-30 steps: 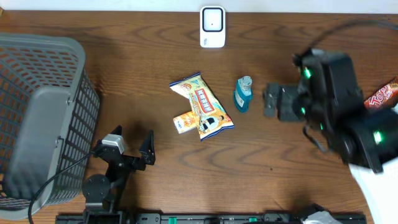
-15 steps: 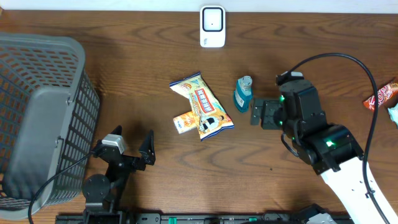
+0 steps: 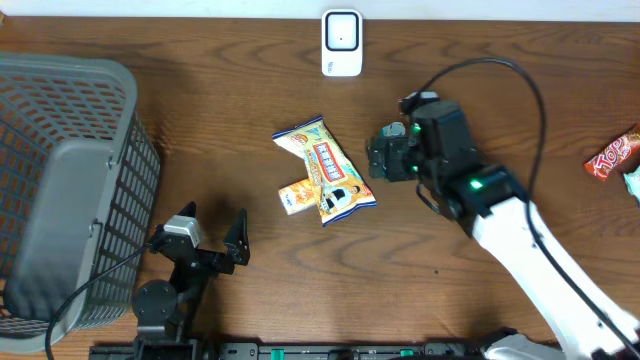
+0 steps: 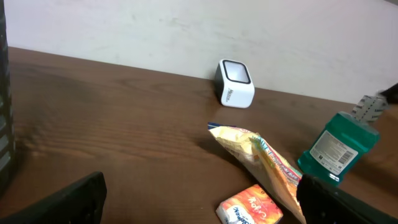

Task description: Scan the item barcode

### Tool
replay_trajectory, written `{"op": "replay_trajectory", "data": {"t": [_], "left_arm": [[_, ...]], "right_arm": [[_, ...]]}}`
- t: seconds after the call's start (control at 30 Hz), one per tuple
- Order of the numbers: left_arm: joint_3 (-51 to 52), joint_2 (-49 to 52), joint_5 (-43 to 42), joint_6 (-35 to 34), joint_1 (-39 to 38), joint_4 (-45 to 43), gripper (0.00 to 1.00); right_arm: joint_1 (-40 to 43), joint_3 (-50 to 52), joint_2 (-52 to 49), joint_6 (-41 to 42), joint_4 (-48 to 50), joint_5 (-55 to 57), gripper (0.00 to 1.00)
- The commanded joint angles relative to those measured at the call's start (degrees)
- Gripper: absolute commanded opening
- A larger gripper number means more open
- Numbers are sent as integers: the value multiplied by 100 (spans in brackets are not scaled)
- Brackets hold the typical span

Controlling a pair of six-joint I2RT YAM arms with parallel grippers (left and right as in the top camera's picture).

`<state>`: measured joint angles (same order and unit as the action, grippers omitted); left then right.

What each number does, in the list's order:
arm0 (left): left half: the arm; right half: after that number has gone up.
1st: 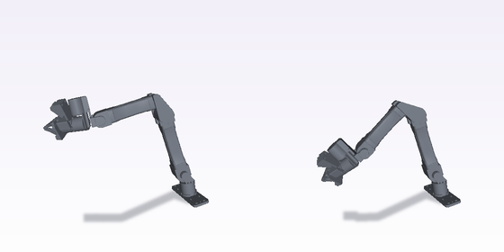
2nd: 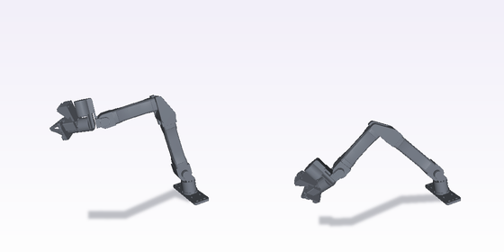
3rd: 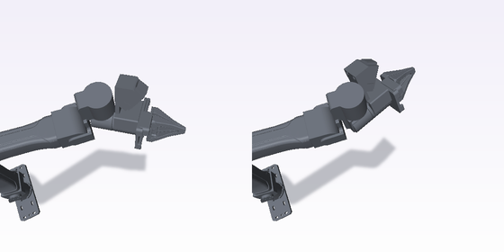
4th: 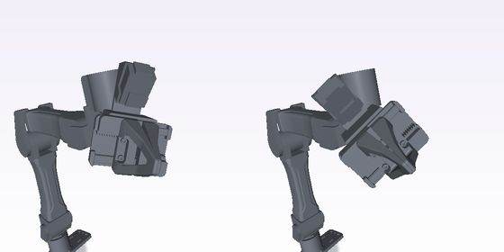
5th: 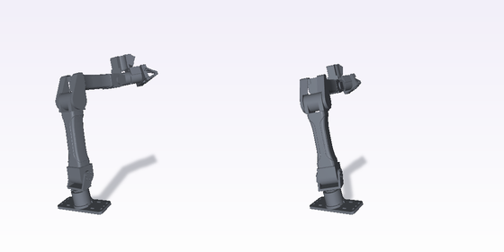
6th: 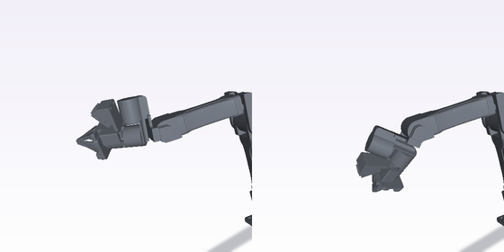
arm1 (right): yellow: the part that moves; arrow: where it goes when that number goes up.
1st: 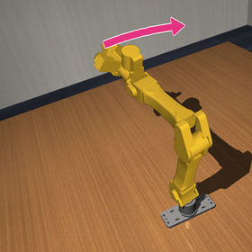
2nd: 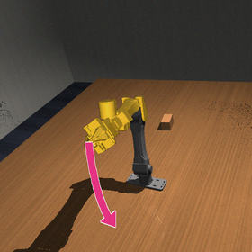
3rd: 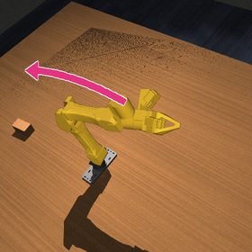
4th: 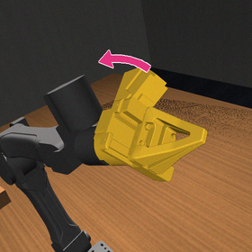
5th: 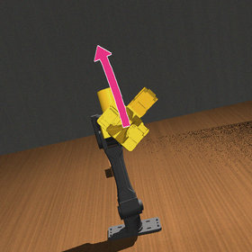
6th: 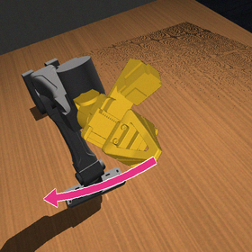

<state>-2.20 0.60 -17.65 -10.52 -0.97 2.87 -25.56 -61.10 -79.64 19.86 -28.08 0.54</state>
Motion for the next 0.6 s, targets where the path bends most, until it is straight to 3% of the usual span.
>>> {"op": "replay_trajectory", "data": {"t": [0.0, 0.23, 0.57], "left_arm": [[101, -26, -24, -9, -24, 175, 98], [101, -26, -24, -9, -24, 177, 98], [101, -26, -24, -9, -24, 175, 98]], "right_arm": [[-116, 11, -466, -275, 146, 621, 99], [-83, 11, -605, -278, 446, 1309, 99], [-57, 11, -1357, -280, 807, 1102, 99]]}}
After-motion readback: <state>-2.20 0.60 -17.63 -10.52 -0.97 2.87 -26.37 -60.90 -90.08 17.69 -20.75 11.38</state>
